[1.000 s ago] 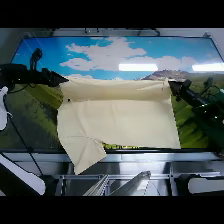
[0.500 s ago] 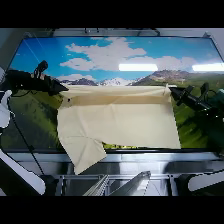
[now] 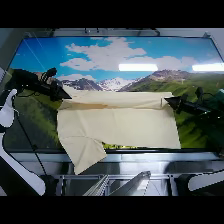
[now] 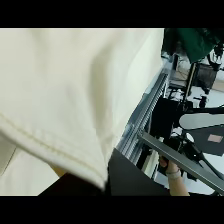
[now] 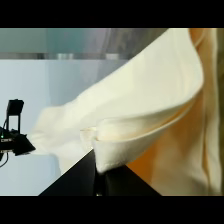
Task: Fold the shirts.
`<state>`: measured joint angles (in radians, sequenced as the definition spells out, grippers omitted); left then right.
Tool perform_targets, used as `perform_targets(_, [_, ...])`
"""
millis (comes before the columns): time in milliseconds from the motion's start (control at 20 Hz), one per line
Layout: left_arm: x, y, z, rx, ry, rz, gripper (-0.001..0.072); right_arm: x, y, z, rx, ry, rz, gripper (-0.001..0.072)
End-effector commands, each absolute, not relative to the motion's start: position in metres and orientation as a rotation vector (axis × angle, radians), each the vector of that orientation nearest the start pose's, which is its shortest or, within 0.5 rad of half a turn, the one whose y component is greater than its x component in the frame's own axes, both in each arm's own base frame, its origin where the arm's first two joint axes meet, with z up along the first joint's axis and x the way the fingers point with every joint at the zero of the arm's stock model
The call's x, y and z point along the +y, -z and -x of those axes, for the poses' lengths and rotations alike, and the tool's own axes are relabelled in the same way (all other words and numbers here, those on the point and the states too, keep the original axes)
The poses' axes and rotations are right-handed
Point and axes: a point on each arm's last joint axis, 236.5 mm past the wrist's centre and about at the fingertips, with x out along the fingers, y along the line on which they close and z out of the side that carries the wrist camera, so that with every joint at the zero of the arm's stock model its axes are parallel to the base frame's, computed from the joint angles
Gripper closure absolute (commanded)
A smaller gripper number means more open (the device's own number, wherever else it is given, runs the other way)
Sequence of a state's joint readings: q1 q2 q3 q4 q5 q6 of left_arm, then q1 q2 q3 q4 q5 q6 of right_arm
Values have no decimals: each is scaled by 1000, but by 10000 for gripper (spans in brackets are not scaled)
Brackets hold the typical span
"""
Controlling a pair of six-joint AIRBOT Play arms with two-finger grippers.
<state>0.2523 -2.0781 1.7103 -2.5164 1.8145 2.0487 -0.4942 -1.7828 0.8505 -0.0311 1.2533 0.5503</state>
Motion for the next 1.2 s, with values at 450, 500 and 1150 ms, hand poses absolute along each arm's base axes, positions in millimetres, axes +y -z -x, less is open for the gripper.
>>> perform_targets(450, [-51, 49, -374, 1768, 764, 992, -1, -2, 58, -395, 978, -449, -1120, 418])
perform_targets(500, [-44, 42, -370, 1748, 747, 1009, -1, -14, 55, -382, 1028, -400, -1085, 417])
perform_targets(1150, [-25, 61, -205, 1795, 280, 1131, -1, -36, 118, -211, 1455, 169, -940, 290])
